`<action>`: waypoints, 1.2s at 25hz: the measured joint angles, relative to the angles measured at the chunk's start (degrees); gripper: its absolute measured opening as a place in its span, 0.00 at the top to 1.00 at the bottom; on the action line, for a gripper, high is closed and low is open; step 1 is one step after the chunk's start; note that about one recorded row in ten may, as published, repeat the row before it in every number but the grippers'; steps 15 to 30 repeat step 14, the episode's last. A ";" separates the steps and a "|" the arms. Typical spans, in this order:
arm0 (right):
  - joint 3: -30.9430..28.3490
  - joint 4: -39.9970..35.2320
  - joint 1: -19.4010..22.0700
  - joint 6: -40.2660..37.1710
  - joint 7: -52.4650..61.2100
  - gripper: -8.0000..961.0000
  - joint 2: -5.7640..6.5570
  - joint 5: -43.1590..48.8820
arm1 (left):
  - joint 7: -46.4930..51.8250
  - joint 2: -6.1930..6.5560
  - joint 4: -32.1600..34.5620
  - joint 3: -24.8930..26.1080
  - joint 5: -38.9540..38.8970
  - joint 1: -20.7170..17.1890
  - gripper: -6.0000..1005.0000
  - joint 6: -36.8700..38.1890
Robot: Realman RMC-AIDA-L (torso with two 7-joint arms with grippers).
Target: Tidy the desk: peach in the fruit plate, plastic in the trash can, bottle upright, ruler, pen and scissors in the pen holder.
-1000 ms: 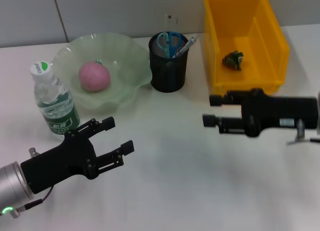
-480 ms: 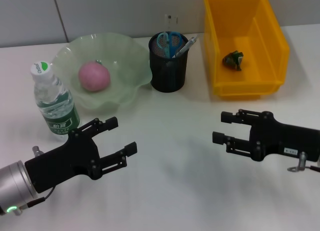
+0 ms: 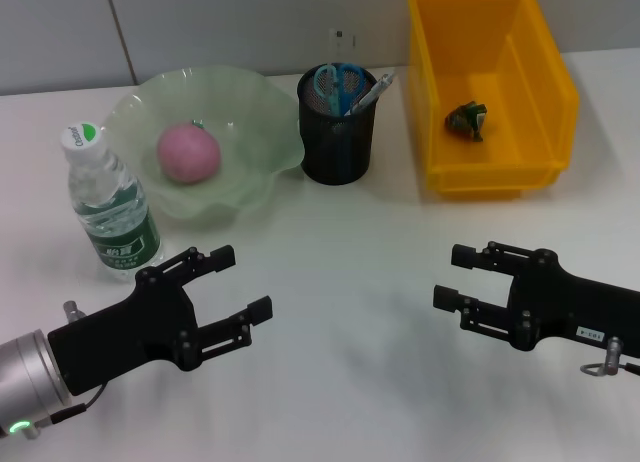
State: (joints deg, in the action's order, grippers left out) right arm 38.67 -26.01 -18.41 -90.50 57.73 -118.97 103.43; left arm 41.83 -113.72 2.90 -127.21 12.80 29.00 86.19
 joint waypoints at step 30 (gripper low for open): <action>-0.28 0.01 0.23 -0.20 -0.15 0.35 0.01 -0.12 | 0.09 0.09 0.00 -1.57 0.30 0.46 0.19 -0.05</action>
